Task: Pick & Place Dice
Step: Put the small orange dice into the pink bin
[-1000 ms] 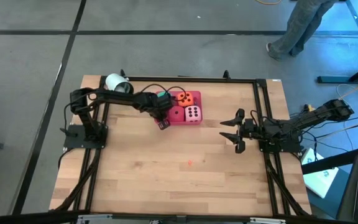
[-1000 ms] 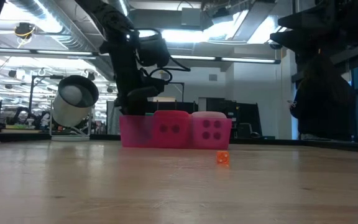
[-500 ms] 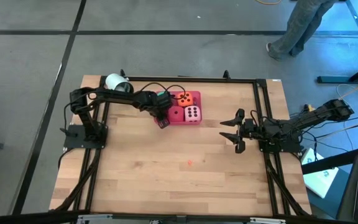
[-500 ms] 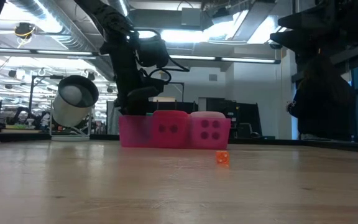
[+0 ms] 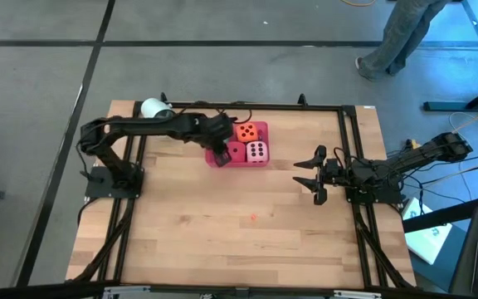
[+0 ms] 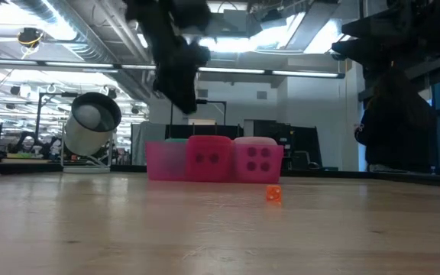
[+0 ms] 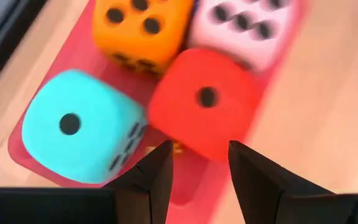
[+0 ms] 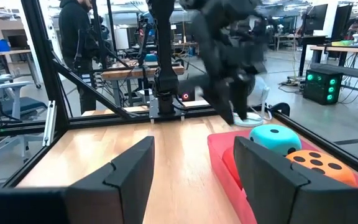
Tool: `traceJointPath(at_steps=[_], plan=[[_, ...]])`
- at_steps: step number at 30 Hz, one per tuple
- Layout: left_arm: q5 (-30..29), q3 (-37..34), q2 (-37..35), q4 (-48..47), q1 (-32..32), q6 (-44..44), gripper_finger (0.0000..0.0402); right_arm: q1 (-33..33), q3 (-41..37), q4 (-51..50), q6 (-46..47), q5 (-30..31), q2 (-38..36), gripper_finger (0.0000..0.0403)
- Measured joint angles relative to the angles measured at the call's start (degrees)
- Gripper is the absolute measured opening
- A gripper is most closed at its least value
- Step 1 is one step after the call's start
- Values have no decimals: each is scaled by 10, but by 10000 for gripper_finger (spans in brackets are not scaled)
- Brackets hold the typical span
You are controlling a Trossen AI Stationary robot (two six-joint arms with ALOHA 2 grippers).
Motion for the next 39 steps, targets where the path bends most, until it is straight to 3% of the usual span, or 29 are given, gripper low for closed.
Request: traceJointPath(at_steps=[5, 12, 15, 21, 29, 32, 39], plan=[[-36, 0, -67, -2, -60, -7, 150, 0, 0, 0, -3, 4, 0, 219], [-239, -18, -148, 10, -189, -18, 148, 0, 0, 10, -1, 53, 0, 219], [-294, -44, -168, 8, -234, -52, 148, 0, 0, 33, 1, 67, 0, 219], [-300, -100, -170, 31, -281, -91, 148, 0, 1, 58, -4, 63, 0, 219], [-269, -143, -139, 67, -287, -136, 145, 0, 1, 57, 25, 60, 0, 219], [-272, -154, -118, 126, -284, -129, 145, 0, 1, 61, 48, 60, 0, 219], [-291, -180, -112, 346, -299, -1, 143, 0, 1, 104, 13, 20, 0, 219]])
